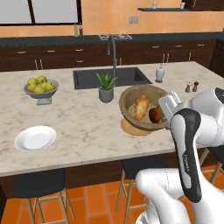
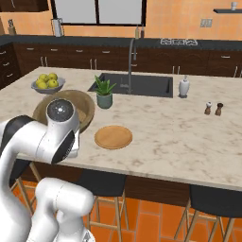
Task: Pick the chicken drumstick and bell pepper from their plates and place them in the bowl. Then put the bowl in the fridge.
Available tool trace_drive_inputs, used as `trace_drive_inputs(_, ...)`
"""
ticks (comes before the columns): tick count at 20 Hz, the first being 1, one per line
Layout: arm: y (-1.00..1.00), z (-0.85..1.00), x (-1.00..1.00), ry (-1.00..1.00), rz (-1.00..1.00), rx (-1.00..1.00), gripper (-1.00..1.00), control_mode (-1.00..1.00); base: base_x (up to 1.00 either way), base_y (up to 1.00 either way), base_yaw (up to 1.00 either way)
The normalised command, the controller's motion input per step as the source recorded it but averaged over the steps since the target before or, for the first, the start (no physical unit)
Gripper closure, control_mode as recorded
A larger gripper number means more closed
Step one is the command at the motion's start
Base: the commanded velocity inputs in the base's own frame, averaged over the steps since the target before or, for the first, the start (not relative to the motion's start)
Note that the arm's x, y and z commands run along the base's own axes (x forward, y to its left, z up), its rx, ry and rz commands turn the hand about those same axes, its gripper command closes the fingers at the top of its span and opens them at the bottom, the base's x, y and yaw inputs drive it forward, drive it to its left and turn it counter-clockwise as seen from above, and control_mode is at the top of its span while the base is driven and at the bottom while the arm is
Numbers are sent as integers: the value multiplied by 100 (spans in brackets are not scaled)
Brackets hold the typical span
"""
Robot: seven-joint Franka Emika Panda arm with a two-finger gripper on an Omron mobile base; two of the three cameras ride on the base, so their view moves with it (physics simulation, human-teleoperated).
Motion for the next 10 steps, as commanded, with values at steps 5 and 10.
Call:
trace_drive_inputs(5, 0, -1, 0, 3, 0, 0, 100, 100, -45, -3, -37)
trace_drive_inputs(10, 0, 0, 0, 0, 0, 0, 100, 100, -40, -3, -75)
